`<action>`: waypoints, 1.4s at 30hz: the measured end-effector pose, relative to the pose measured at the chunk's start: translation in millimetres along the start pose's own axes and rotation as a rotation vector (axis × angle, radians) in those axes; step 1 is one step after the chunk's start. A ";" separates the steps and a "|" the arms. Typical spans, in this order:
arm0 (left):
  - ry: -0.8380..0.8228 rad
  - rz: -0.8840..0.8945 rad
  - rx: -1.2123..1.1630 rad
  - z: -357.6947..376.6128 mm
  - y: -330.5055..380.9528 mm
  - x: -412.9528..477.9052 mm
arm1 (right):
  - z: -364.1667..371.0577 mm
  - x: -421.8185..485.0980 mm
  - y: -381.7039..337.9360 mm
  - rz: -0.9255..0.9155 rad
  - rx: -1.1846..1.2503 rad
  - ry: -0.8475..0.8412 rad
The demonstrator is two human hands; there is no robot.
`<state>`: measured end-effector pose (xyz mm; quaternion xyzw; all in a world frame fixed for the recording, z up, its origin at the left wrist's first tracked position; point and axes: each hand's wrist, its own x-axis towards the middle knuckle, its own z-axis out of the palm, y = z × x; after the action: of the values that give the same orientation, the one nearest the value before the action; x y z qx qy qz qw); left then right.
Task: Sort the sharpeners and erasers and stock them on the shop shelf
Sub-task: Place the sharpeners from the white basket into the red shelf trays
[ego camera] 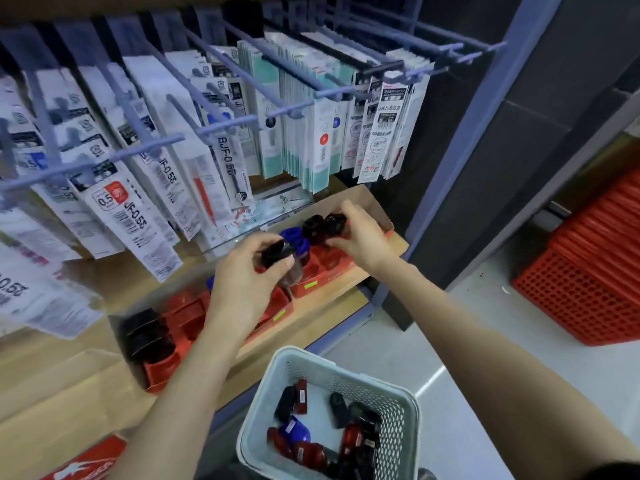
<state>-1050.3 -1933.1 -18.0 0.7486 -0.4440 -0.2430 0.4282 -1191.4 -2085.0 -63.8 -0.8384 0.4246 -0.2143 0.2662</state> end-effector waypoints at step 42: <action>-0.292 0.994 0.691 96.2 -83.0 -24.8 | 34.6 -194.2 77.0 0.342 -0.054 -0.554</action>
<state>-1096.1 -1932.6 -139.1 0.5067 -0.8464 0.0434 0.1579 -1323.6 -1953.7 -164.6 -0.7882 0.4762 0.0814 0.3813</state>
